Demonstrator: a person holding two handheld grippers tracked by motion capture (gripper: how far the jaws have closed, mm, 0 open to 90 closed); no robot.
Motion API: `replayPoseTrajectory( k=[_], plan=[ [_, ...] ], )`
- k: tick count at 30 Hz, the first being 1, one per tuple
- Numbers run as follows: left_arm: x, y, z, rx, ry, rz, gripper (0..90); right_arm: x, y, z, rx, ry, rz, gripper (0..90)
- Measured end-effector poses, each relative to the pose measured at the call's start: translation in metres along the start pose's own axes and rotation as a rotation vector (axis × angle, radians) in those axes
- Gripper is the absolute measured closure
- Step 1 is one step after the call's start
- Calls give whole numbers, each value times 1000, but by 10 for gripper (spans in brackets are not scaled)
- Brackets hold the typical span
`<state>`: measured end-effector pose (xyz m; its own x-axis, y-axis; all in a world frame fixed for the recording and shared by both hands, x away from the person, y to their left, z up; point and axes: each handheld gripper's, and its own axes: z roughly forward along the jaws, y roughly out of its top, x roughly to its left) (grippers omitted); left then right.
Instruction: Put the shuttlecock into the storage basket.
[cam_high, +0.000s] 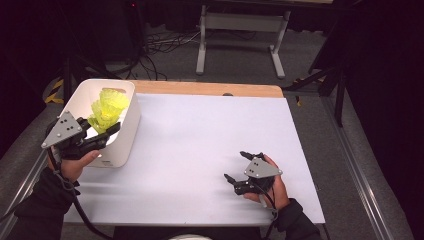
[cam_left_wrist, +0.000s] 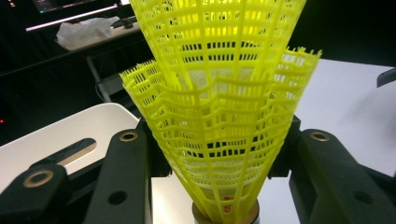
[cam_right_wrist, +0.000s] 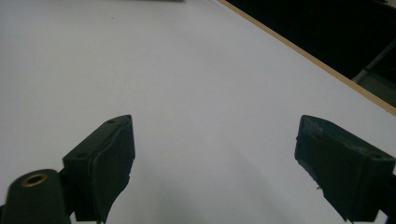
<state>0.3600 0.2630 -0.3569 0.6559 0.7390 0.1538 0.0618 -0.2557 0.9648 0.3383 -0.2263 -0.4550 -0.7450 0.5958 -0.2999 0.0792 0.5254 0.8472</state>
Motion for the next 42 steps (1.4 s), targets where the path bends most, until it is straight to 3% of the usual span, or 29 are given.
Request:
replayPoseTrajectory(
  k=[18,42],
  plan=[
    [20,1,1,9,34,-37,551,1,0,2,7,6,0,133],
    [46,18,19,71,58,-34,548,0,-1,3,12,4,5,138]
  ],
)
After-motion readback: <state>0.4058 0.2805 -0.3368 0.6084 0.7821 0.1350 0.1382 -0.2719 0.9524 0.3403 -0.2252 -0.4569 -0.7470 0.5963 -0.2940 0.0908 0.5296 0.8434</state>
